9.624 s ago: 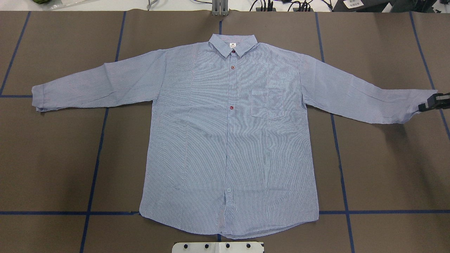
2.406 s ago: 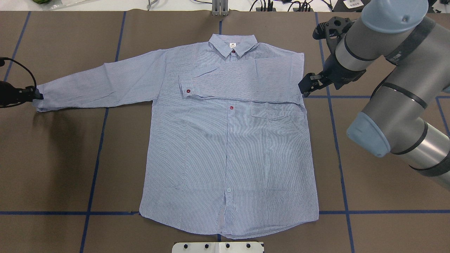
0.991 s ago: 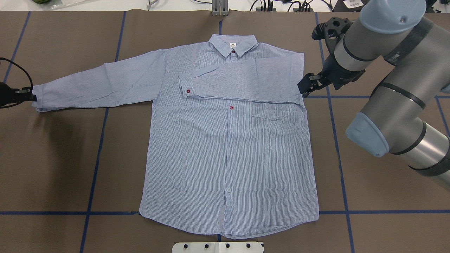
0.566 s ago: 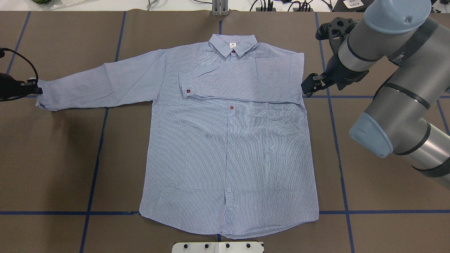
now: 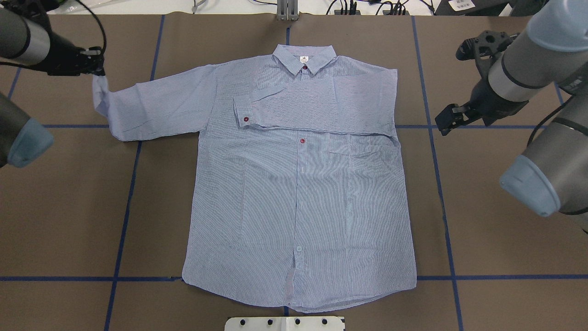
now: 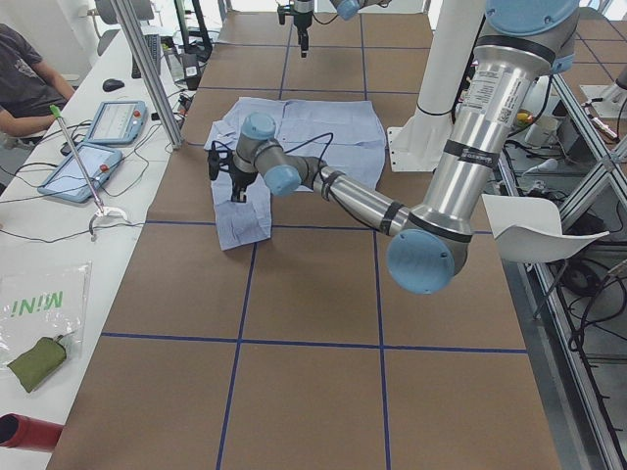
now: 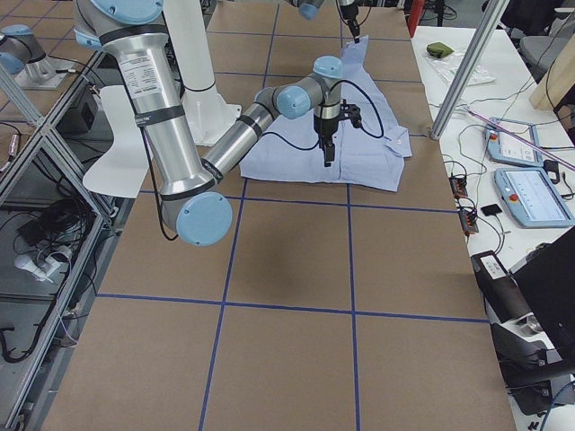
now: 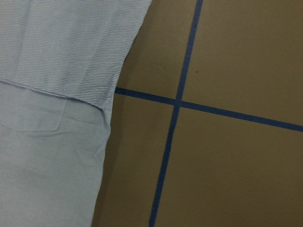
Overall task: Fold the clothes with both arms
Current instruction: 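Fold the other sleeve with the left gripper across the shirt front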
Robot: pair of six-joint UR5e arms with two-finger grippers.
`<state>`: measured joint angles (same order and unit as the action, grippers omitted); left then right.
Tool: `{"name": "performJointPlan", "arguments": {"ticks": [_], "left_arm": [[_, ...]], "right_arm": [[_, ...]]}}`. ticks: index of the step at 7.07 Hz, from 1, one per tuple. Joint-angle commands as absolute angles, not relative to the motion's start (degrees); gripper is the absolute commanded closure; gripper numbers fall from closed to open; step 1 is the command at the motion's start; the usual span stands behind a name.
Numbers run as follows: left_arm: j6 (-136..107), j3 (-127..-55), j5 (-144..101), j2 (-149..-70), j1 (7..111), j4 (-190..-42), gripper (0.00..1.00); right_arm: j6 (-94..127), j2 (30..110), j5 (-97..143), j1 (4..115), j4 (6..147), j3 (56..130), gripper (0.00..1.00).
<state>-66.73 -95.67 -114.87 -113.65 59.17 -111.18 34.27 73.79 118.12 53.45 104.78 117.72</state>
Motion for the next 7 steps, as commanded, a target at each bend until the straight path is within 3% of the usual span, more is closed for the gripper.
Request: {"name": "performJointPlan", "arguments": {"ticks": [1,5,7], "left_arm": [[-77.03,-95.54,-117.41,-125.82,55.65,-104.68,1.00],[-92.87,-85.47,-117.16,-145.50,47.65,-105.90,1.00],[-94.83,-81.58,-117.25,-147.57,47.29,-111.59,1.00]], "right_arm": [[26.58,81.01,119.52,58.24,104.51,120.14,0.00],[14.33,87.18,126.38,66.71,104.15,119.53,0.00],[14.33,87.80,126.39,66.71,104.06,119.44,0.00]]}}
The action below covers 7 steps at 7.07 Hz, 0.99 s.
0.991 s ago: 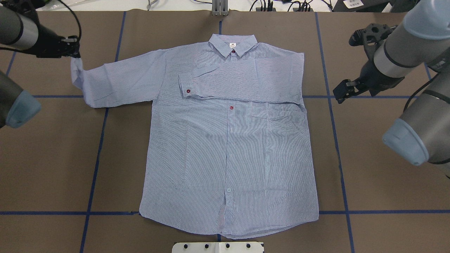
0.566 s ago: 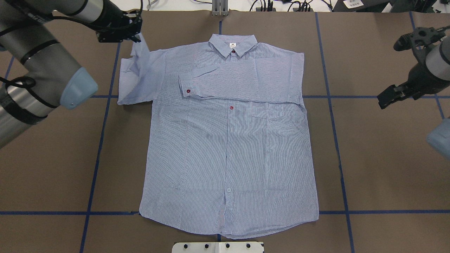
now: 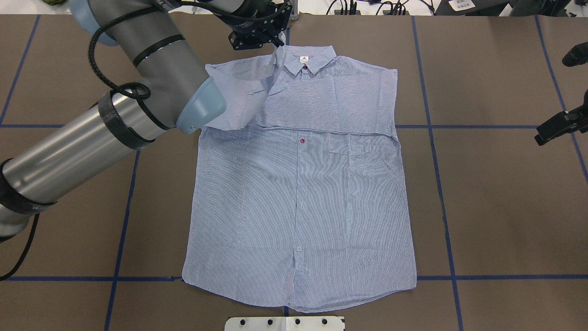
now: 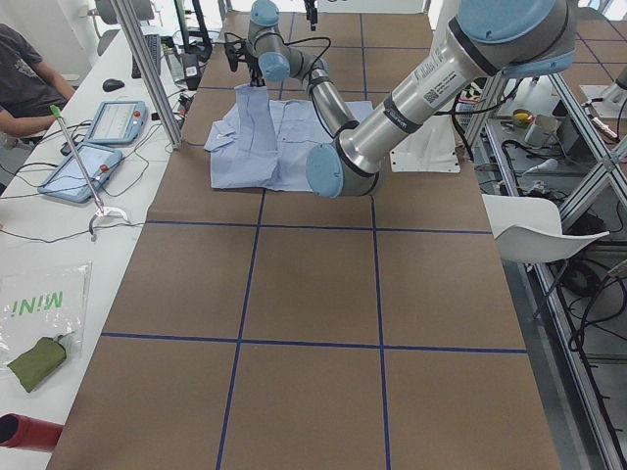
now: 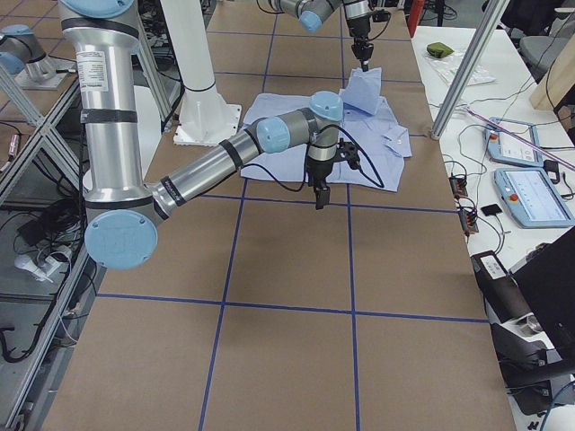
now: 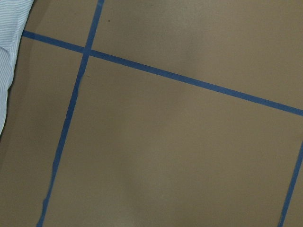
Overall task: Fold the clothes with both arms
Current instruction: 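Fold the other sleeve with the left gripper across the shirt front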
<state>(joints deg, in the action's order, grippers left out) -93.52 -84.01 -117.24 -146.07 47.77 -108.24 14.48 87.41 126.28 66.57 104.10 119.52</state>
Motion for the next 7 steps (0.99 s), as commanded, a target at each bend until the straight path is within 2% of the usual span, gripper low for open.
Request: {"name": "performJointPlan", "arguments": {"ticks": [1,4,7], "left_arm": [[-94.92,-80.69,-117.25,-147.74,46.76,-113.27,1.00],[-95.88,-77.81,-116.63,-147.57,43.43,-116.52,1.00],[-98.17,-63.60,-106.12,-149.14,33.53,-131.61,1.00]], "right_arm": [[14.33,87.80,126.39,66.71,104.06,119.53,0.00],[14.41,87.72,126.21,66.62,104.06,119.09,0.00],[14.59,87.63,126.21,66.62,104.06,118.83,0.00]]}}
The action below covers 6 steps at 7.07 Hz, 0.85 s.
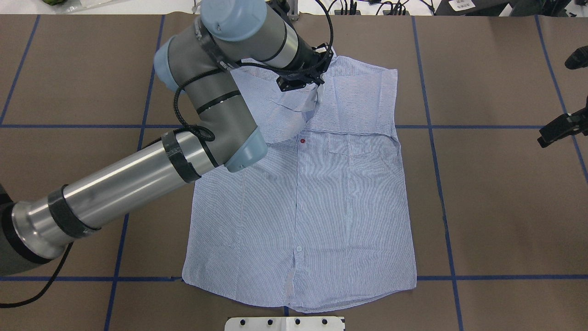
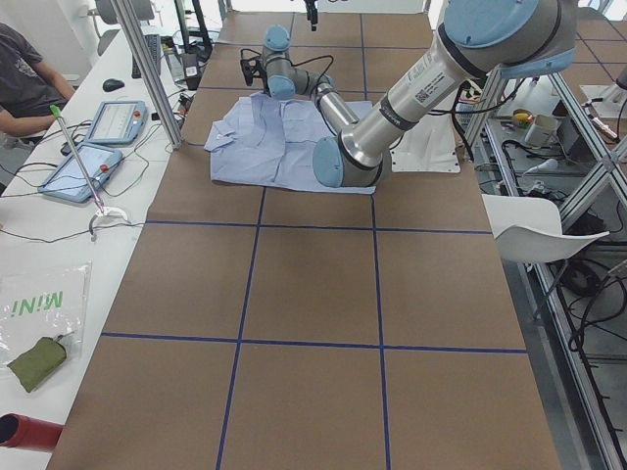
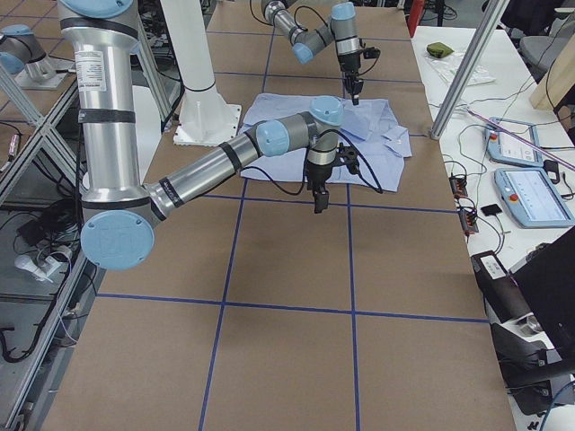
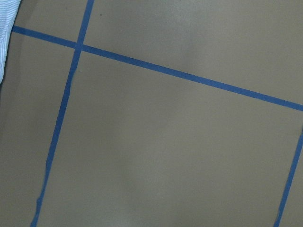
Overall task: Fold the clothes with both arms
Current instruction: 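Fold the other sleeve with the left gripper across the shirt front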
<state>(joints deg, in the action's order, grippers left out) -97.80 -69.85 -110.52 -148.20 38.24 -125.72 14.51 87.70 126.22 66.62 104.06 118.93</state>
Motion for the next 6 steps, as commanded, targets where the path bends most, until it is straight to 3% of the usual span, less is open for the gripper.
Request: {"name": "performJointPlan", "arguments": {"ticks": [1,2,3,4,6], "left_arm": [[-99.22,-60.85,-101.04,-150.37,29.66,-133.14,1.00],[-100.19,-60.30,-99.86,-151.08,28.49,-134.20,1.00],[-99.76,-60.21,-99.84,-151.17,26.91,-135.69,0.35],[-99.49,-60.21,-99.76,-151.17,26.11,-139.53,0.00],[-99.14,-60.73,-99.76,-150.56,26.28,-139.84,0.00]], "right_arm": [[14.68,87.37,126.21,66.53,104.06,118.65,0.00],[14.68,87.36,126.38,66.62,104.06,118.57,0.00],[14.76,87.36,126.39,66.53,104.06,118.39,0.00],[14.77,87.19,126.39,66.53,104.06,118.39,0.00],[14.94,87.01,127.60,66.53,104.06,117.95,0.00]]}}
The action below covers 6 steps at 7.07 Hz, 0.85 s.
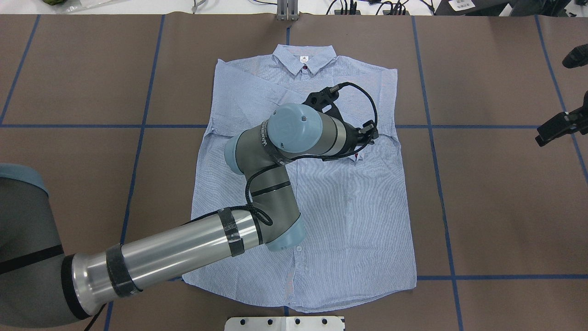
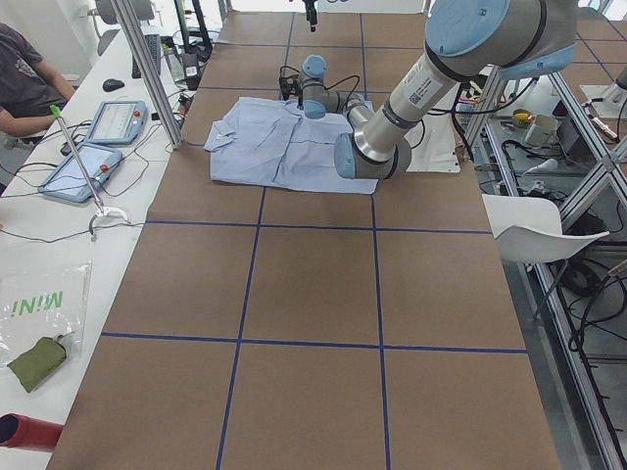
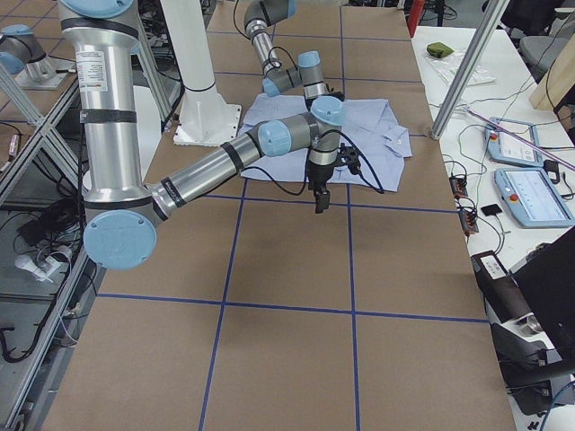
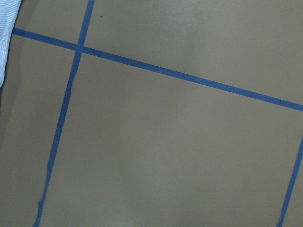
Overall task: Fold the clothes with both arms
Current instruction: 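Fold the other sleeve with the left gripper across the shirt front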
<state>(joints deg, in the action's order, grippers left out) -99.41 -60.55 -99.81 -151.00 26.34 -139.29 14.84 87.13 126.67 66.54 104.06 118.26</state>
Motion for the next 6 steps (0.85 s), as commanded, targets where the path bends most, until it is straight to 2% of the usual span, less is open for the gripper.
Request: {"name": "performJointPlan", "arguments": {"ticks": [1,2,3,6], "left_arm": [[-99.14,-61.08,-99.93,-149.95,27.06,-139.31,0.00],[-98.62,-63.09,-100.28,-147.51,27.85,-138.70,0.00],[-94.87,-69.72,-100.46,-142.35,28.56,-134.69,0.00],[-82.30,-97.47,-100.46,-127.06,30.23,-110.02,0.00]], "right_arm": [[15.72,86.92,129.36,66.45,103.98,118.21,0.00],[17.91,86.84,129.55,66.45,102.41,118.73,0.00],[25.33,87.45,129.55,64.88,95.52,118.57,0.00],[45.13,88.76,127.19,54.44,82.20,118.91,0.00]]}}
